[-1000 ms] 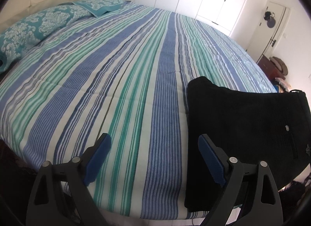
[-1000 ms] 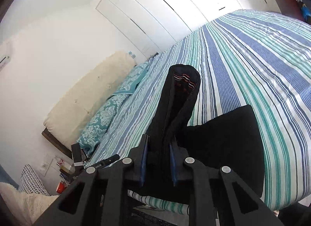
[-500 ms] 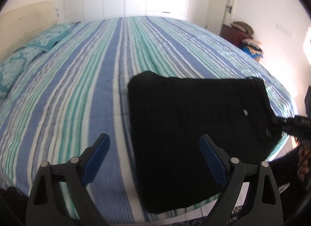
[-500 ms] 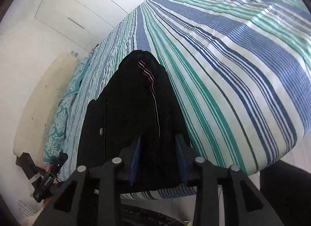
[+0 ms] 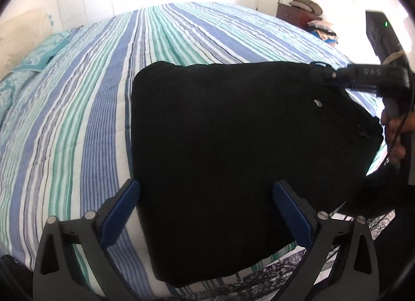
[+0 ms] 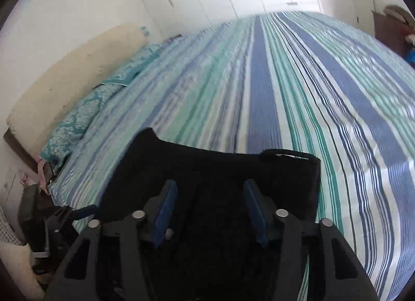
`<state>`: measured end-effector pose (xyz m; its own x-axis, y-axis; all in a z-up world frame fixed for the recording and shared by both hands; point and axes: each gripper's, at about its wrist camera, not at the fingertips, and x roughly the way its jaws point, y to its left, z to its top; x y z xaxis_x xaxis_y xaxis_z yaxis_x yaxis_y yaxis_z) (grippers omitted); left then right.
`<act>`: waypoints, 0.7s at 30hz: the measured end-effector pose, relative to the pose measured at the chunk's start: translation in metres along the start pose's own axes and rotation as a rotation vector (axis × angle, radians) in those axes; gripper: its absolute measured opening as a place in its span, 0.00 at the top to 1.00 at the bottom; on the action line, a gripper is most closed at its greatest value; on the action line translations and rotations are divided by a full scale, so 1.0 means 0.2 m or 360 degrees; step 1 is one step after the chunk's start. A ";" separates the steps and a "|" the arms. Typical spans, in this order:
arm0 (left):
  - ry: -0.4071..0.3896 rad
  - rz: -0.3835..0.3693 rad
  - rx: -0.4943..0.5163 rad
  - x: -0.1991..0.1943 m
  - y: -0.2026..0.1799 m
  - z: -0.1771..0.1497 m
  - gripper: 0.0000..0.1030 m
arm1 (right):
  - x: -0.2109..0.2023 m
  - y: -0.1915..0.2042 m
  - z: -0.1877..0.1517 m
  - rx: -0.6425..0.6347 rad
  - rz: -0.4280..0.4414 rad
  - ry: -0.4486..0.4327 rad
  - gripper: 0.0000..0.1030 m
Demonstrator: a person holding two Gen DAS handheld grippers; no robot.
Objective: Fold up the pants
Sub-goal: 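Lower the folded trousers onto the bed and open both grippers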
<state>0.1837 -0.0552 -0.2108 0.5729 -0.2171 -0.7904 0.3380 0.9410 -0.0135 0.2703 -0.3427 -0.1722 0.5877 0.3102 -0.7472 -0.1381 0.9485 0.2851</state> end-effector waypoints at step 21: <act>0.0312 0.0275 -0.0658 0.55 0.60 0.66 0.01 | -0.02 -0.13 -0.05 0.0123 0.0087 -0.0025 1.00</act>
<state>0.3857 -0.0008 -0.2183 0.4295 -0.0332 -0.9025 -0.0970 0.9919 -0.0826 0.2643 -0.3675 -0.1822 0.5937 0.3595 -0.7199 -0.1088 0.9223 0.3708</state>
